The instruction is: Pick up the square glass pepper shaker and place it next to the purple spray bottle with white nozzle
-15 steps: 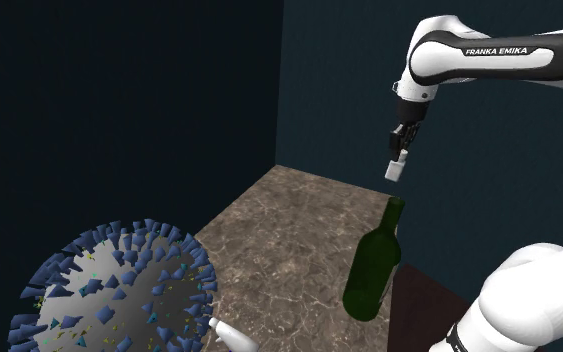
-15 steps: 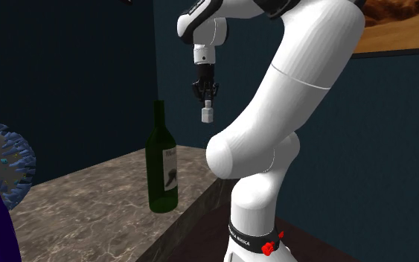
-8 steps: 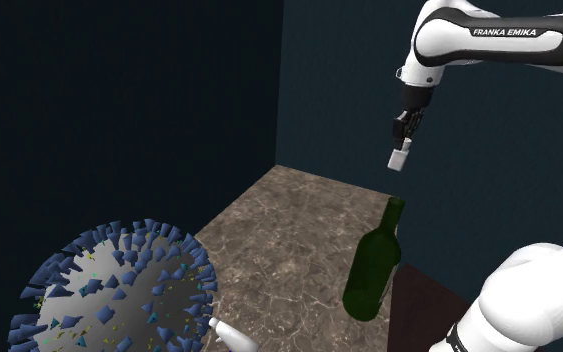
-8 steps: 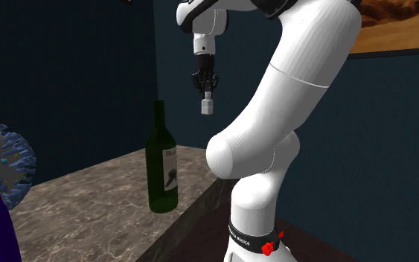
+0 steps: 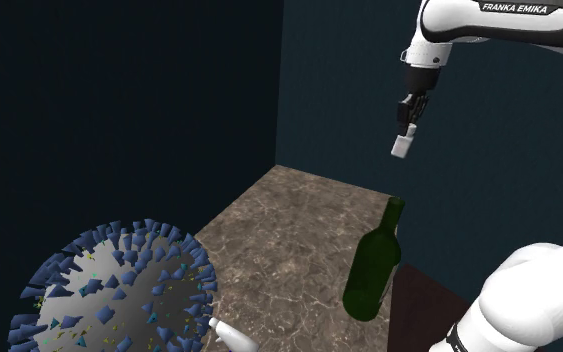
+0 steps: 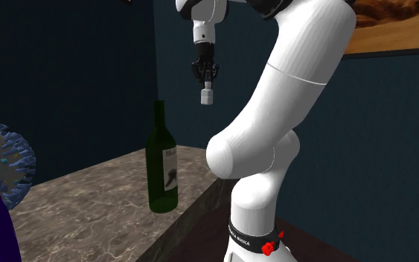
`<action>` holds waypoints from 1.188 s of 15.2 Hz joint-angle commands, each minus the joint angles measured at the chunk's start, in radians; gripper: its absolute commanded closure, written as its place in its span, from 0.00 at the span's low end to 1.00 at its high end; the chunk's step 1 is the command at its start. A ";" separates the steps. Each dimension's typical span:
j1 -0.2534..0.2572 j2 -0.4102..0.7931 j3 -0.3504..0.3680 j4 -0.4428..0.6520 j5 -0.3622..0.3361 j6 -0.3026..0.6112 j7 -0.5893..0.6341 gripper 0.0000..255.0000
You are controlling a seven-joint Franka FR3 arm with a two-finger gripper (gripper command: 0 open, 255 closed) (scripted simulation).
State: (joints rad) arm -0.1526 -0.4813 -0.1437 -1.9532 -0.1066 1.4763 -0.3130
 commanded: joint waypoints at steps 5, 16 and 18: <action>0.016 -0.046 0.053 0.003 0.021 -0.055 0.063 1.00; 0.078 -0.200 0.261 -0.098 0.143 -0.115 0.314 1.00; 0.090 -0.215 0.300 -0.102 0.171 -0.124 0.361 1.00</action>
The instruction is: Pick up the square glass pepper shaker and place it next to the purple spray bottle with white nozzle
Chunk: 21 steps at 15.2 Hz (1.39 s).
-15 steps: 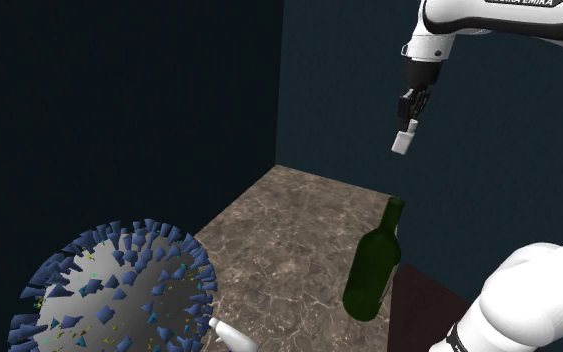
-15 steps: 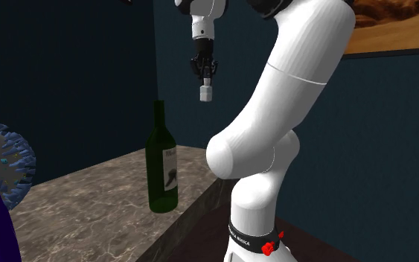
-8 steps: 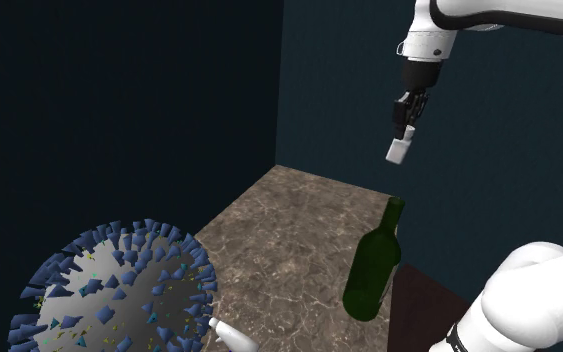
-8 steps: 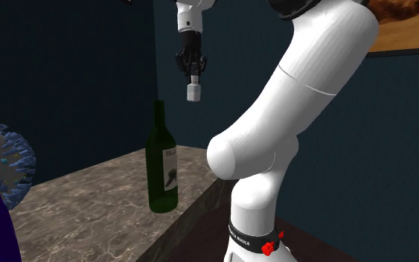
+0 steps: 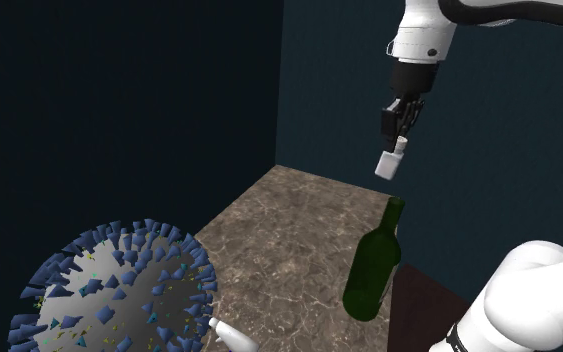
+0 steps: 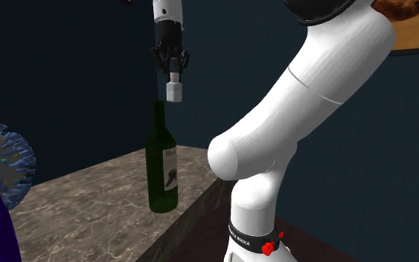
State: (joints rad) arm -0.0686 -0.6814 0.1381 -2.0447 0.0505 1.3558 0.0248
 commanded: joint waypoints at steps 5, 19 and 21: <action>0.033 -0.035 0.121 -0.003 0.087 -0.023 0.144 1.00; 0.061 0.050 0.444 0.156 0.261 -0.032 0.503 1.00; 0.056 0.080 0.498 0.195 0.276 -0.029 0.559 1.00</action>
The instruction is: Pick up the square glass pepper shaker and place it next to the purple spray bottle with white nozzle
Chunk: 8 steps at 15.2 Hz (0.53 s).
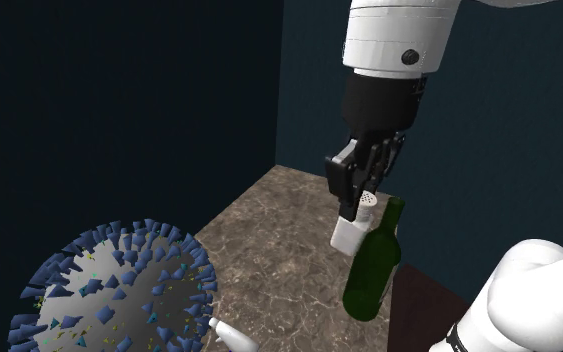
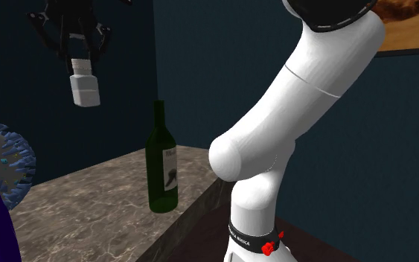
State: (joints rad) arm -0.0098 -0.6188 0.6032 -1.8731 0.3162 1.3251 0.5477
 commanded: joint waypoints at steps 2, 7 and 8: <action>-0.002 0.015 0.042 0.011 0.015 0.015 0.041 1.00; 0.010 -0.016 0.047 -0.078 0.030 0.075 0.029 1.00; 0.012 -0.022 0.048 -0.095 0.033 0.087 0.027 1.00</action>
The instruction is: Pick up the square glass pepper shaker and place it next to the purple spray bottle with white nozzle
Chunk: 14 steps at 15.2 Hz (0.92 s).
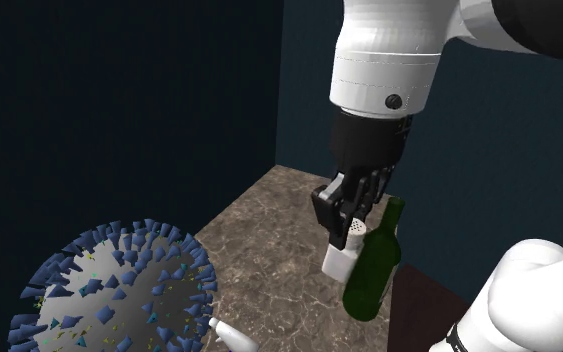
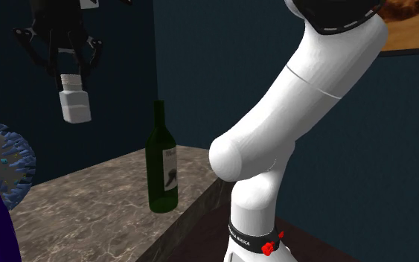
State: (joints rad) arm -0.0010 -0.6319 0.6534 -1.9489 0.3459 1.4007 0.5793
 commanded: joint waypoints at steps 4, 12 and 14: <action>0.012 -0.029 0.006 -0.086 0.015 0.059 -0.012 1.00; 0.026 -0.058 0.028 -0.209 0.041 0.154 -0.025 1.00; 0.030 -0.064 0.034 -0.237 0.048 0.179 -0.027 1.00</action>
State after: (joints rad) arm 0.0287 -0.6958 0.6830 -2.1721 0.3913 1.5642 0.5537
